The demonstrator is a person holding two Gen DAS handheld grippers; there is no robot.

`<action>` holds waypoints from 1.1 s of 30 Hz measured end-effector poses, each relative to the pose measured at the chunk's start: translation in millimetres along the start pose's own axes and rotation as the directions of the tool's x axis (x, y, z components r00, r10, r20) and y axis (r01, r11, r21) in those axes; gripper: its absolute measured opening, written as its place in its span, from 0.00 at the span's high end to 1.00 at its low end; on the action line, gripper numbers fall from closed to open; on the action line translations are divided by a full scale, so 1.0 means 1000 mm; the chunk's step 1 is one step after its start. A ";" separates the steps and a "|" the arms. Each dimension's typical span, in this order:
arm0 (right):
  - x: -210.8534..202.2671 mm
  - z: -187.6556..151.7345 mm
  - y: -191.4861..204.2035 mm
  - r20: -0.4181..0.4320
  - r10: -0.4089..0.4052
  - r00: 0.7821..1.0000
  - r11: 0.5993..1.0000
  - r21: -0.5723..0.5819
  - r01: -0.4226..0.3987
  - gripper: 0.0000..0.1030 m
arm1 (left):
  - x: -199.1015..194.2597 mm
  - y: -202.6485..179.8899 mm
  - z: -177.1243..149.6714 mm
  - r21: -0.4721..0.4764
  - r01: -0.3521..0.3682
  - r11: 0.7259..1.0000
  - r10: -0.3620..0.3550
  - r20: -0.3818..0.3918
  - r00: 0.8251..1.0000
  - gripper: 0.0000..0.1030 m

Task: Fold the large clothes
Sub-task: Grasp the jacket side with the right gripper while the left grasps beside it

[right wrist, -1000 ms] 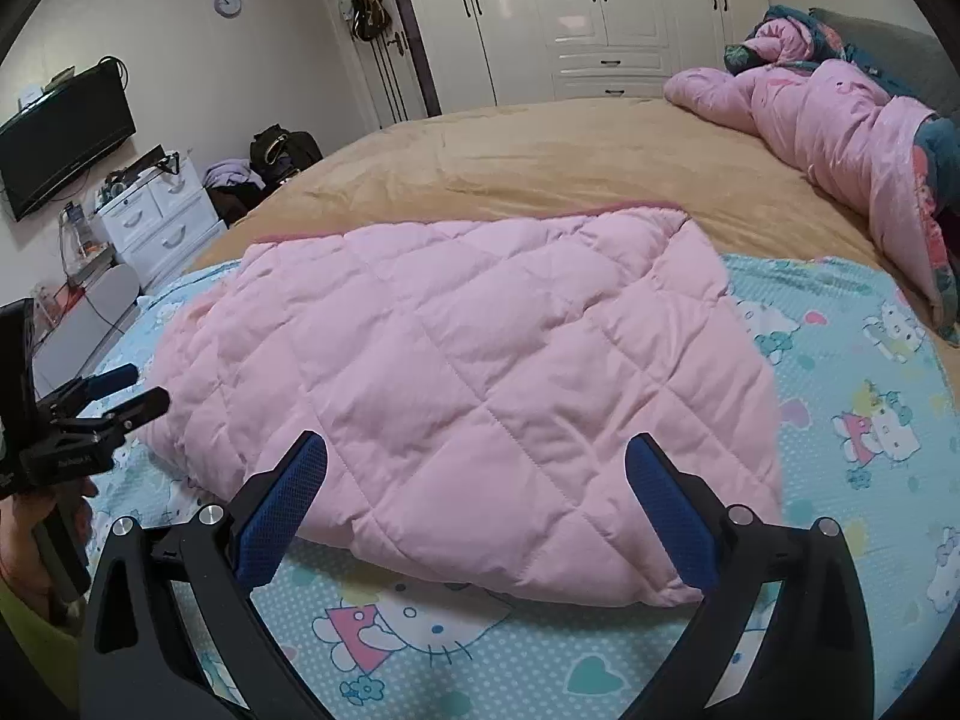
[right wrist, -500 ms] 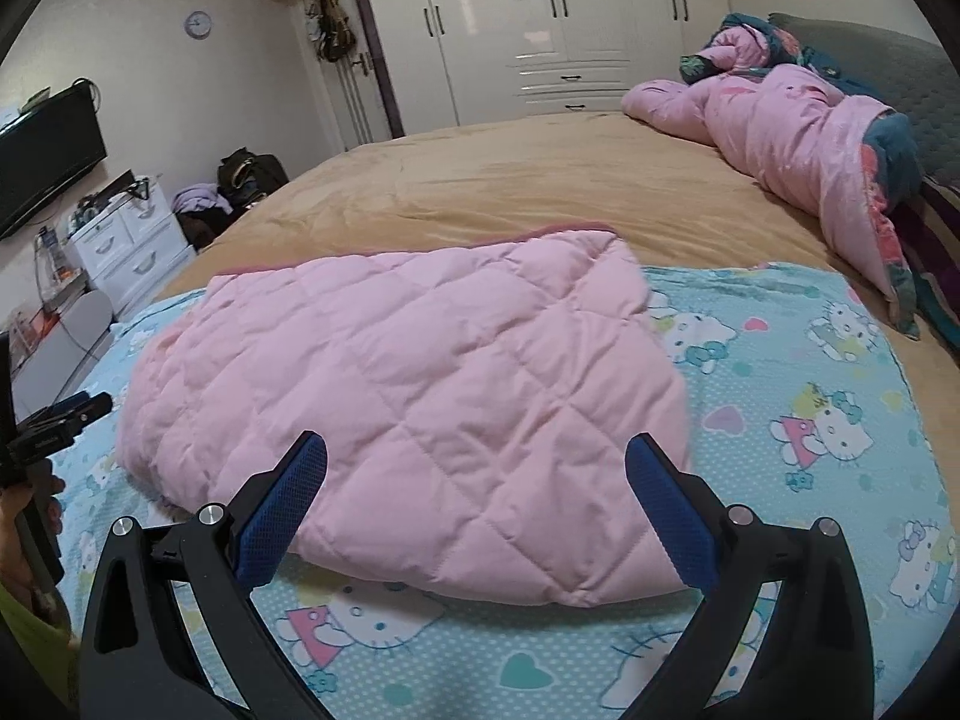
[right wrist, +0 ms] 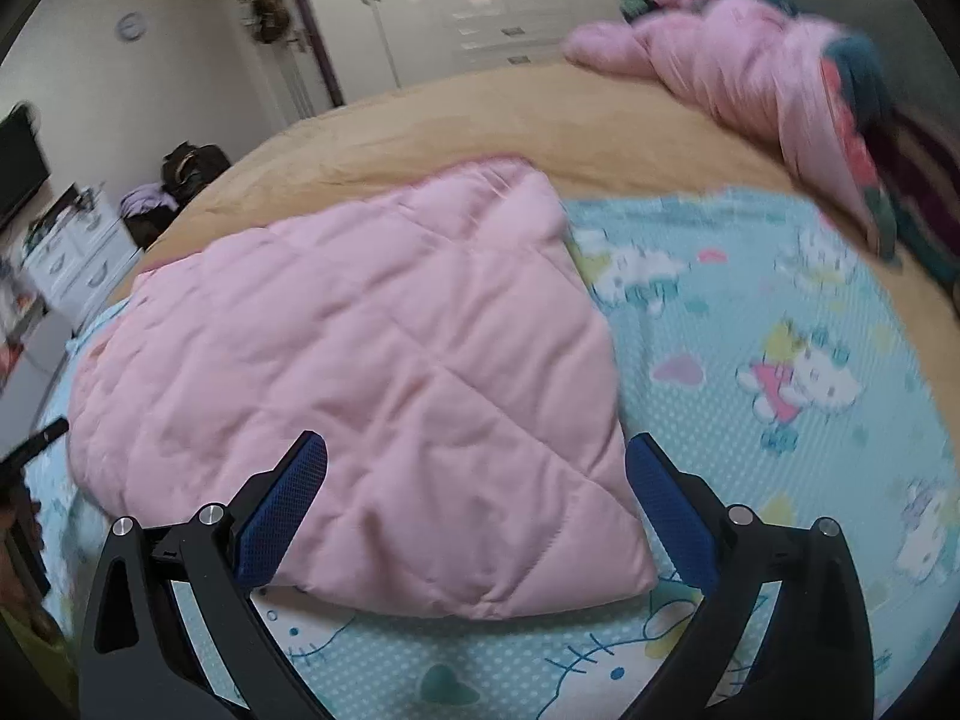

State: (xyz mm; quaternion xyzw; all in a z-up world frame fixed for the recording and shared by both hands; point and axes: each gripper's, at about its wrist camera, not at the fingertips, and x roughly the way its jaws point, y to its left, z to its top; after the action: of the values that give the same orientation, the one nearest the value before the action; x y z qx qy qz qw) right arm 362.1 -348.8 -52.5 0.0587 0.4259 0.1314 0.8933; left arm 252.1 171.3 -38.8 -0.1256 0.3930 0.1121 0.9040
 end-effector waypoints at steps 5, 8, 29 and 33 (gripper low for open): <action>0.031 -0.002 -0.025 -0.079 0.053 0.996 0.993 0.108 -0.044 0.04 | 0.012 0.002 0.001 -0.004 0.018 1.000 -0.018 -0.017 1.000 0.08; 0.044 -0.002 -0.028 -0.106 0.093 0.990 0.988 0.131 -0.078 0.04 | 0.017 0.004 0.003 -0.002 0.027 1.000 -0.027 -0.018 0.999 0.08; 0.106 0.027 -0.024 -0.200 0.242 0.950 0.962 0.176 -0.208 0.04 | 0.081 0.026 0.012 -0.161 0.266 0.951 -0.292 -0.168 0.942 0.08; 0.106 0.028 -0.012 -0.189 0.250 0.950 0.963 0.151 -0.223 0.08 | 0.084 0.019 0.015 -0.134 0.282 0.950 -0.301 -0.159 0.940 0.08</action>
State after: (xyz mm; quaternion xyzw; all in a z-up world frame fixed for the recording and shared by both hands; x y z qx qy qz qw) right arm 450.4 -329.9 -116.7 0.1524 0.5138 0.2154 0.8163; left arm 312.3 203.0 -93.8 -0.2414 0.4424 -0.0136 0.8636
